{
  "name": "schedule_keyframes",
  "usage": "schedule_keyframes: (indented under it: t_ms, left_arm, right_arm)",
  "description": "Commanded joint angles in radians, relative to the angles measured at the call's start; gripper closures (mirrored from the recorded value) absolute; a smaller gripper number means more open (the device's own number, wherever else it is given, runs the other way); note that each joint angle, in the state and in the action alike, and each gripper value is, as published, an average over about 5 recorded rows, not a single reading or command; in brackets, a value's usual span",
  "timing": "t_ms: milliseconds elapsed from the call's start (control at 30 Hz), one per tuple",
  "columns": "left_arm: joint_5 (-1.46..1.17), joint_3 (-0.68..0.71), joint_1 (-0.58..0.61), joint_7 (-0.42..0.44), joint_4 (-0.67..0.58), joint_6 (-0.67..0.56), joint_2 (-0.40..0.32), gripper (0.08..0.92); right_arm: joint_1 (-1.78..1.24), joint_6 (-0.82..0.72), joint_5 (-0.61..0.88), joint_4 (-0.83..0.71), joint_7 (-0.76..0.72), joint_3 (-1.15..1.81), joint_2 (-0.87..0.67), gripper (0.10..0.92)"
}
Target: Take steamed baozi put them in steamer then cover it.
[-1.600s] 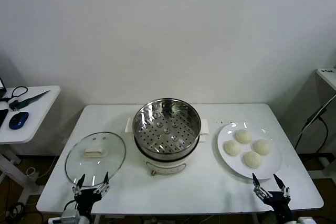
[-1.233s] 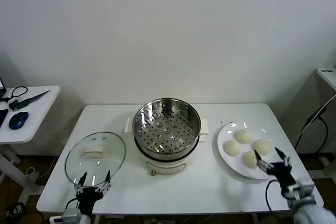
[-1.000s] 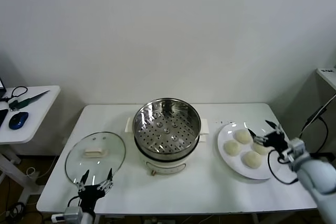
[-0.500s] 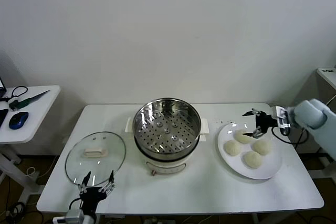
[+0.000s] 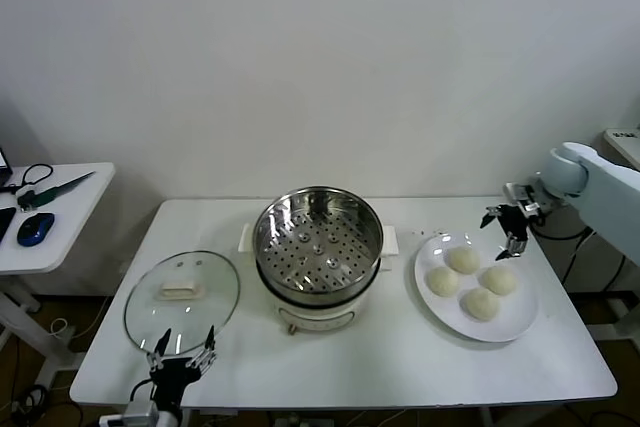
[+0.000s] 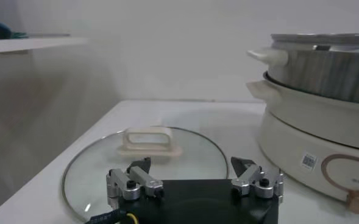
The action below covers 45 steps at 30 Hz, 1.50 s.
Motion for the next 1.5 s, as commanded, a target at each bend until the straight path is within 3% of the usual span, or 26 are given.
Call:
schedule_keyframes:
  t_ms: [33,700,967,1233,1500]
  left_arm:
    - [-0.002,0.000,-0.001,0.000,0.009,-0.002,-0.002,0.177]
    - [-0.001,-0.002,0.004,-0.005,0.014,-0.001,-0.005,0.177]
    - [0.001,-0.002,0.008,-0.011,0.012,0.001,-0.005,0.177]
    - [0.005,0.004,0.010,-0.013,0.007,0.004,-0.009,0.177]
    - [0.007,0.013,0.016,-0.014,-0.001,0.003,-0.009,0.177]
  right_arm:
    - [-0.092,-0.012,-0.072,-0.149,0.028,0.064,0.119,0.203]
    - [-0.222,-0.041,-0.148,-0.307,0.068,0.269,0.220,0.205]
    - [-0.215,-0.041,-0.140,-0.298,0.056,0.270,0.214,0.298]
    - [-0.130,-0.028,-0.055,-0.199,0.037,0.169,0.168,0.369]
    - [0.379,0.108,0.198,0.059,0.007,-0.314,0.128,0.372]
